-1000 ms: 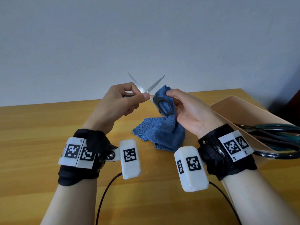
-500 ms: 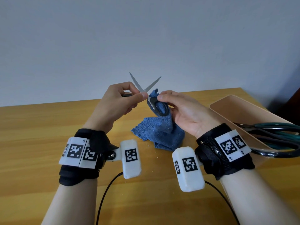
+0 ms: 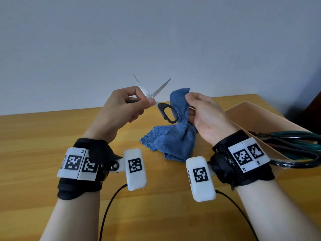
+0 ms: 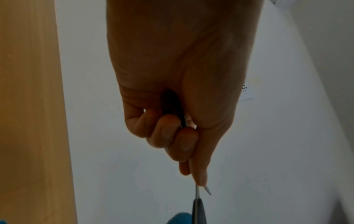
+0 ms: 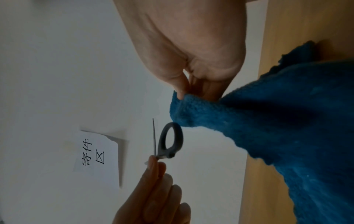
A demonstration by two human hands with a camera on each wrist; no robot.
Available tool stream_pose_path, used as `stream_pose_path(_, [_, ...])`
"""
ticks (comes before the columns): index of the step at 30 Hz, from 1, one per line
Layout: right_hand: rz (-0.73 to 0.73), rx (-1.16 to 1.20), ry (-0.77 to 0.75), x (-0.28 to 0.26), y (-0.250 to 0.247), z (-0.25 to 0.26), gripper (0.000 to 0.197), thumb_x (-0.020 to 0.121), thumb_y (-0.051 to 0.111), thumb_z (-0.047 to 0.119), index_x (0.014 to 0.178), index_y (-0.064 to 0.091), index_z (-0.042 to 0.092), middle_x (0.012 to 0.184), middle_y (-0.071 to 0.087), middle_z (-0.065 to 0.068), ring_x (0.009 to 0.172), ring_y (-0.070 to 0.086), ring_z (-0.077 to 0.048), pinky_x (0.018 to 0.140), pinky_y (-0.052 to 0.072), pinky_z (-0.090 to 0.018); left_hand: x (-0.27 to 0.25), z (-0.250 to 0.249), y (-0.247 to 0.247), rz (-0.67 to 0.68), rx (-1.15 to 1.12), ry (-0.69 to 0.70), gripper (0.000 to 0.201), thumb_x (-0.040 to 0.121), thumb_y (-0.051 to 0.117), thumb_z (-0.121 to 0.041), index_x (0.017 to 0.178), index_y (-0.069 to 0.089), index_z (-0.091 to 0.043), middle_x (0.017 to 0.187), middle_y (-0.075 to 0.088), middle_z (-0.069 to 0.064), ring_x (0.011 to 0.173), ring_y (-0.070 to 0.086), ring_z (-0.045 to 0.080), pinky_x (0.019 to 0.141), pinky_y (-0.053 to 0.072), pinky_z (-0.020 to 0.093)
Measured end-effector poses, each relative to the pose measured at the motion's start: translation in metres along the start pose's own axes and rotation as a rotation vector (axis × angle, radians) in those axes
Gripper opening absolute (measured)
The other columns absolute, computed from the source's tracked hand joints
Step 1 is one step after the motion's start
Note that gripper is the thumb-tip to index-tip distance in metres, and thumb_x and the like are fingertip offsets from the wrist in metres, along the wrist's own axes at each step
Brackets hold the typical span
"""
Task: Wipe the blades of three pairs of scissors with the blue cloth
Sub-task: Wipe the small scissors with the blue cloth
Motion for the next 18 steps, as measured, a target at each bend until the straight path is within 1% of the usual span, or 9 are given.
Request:
stream_pose_path(3, [0.016,0.168,-0.035,0.001,-0.001,0.007,0.014,0.103,0.048,0.008,0.096,0.059,0.007,0.093,0.067,-0.01,0.08,0.069,-0.018,0.077,0.061,-0.03,0.0,-0.001,0.001,0.012,0.002,0.014,0.033,0.09,0.074,-0.026,0.07,0.052,-0.012,0.052,0.043,-0.004,0.051,0.033,0.013,0.05,0.029,0.019])
stream_pose_path(5, [0.071,0.258,-0.041,0.0,0.0,0.009,0.015,0.104,0.046,0.008,0.108,0.06,0.002,0.1,0.068,-0.012,0.087,0.07,-0.019,0.083,0.06,-0.032,0.0,-0.002,0.002,0.005,-0.003,0.024,0.033,0.089,0.074,-0.026,0.07,0.052,-0.011,0.052,0.042,-0.003,0.051,0.032,0.014,0.049,0.029,0.018])
stream_pose_path(8, [0.156,0.281,-0.016,-0.003,0.004,0.01,0.033,0.103,0.048,0.01,0.131,0.054,-0.007,0.111,0.065,-0.015,0.1,0.065,-0.023,0.1,0.053,-0.038,0.0,-0.003,0.002,0.002,-0.016,0.035,0.033,0.089,0.075,-0.026,0.069,0.053,-0.011,0.053,0.043,-0.001,0.051,0.033,0.014,0.049,0.029,0.018])
stream_pose_path(9, [0.19,0.27,-0.001,-0.004,0.006,0.009,0.038,0.103,0.048,0.012,0.135,0.052,-0.007,0.113,0.064,-0.015,0.103,0.063,-0.024,0.105,0.049,-0.04,0.0,-0.003,0.003,0.01,-0.015,0.035,0.032,0.089,0.075,-0.025,0.07,0.054,-0.011,0.053,0.042,0.0,0.051,0.033,0.014,0.049,0.029,0.019])
stream_pose_path(10, [0.226,0.261,0.018,-0.006,0.007,0.009,0.039,0.102,0.049,0.013,0.136,0.051,-0.006,0.113,0.063,-0.016,0.105,0.061,-0.025,0.106,0.047,-0.04,-0.001,-0.003,0.004,0.019,-0.011,0.033,0.031,0.088,0.075,-0.025,0.07,0.055,-0.01,0.053,0.042,0.0,0.051,0.033,0.014,0.048,0.028,0.019])
stream_pose_path(12, [0.291,0.258,0.039,-0.008,0.01,0.01,0.034,0.1,0.046,0.008,0.131,0.054,-0.003,0.109,0.061,-0.017,0.101,0.059,-0.026,0.099,0.048,-0.038,0.0,-0.003,0.006,0.026,-0.011,0.026,0.029,0.088,0.076,-0.023,0.072,0.057,-0.009,0.053,0.043,-0.001,0.051,0.034,0.014,0.048,0.028,0.019])
stream_pose_path(15, [0.346,0.187,0.019,-0.012,0.013,0.01,0.033,0.094,0.038,-0.009,0.118,0.055,0.006,0.105,0.062,-0.018,0.093,0.06,-0.025,0.081,0.053,-0.033,0.0,-0.003,0.008,0.034,-0.029,0.019,0.029,0.088,0.076,-0.021,0.07,0.056,-0.011,0.052,0.045,-0.004,0.051,0.035,0.014,0.047,0.028,0.019])
stream_pose_path(16, [0.368,0.153,0.006,-0.013,0.014,0.009,0.034,0.093,0.039,-0.013,0.115,0.055,0.007,0.105,0.063,-0.018,0.092,0.061,-0.025,0.079,0.054,-0.033,0.0,-0.003,0.009,0.041,-0.031,0.017,0.029,0.088,0.076,-0.021,0.069,0.055,-0.012,0.051,0.045,-0.005,0.051,0.035,0.013,0.048,0.028,0.019])
stream_pose_path(18, [0.407,0.129,-0.013,-0.014,0.016,0.006,0.034,0.091,0.043,-0.015,0.112,0.054,0.009,0.105,0.066,-0.015,0.091,0.065,-0.024,0.081,0.054,-0.032,0.0,-0.004,0.012,0.062,-0.022,0.017,0.029,0.089,0.075,-0.02,0.07,0.055,-0.011,0.05,0.045,-0.006,0.049,0.035,0.012,0.048,0.028,0.019])
Point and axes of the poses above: each hand's wrist, its own x-axis towards the middle knuckle, its own y-axis out of the palm, z = x × y, the point moved 2 cm from there along x, towards the middle knuckle
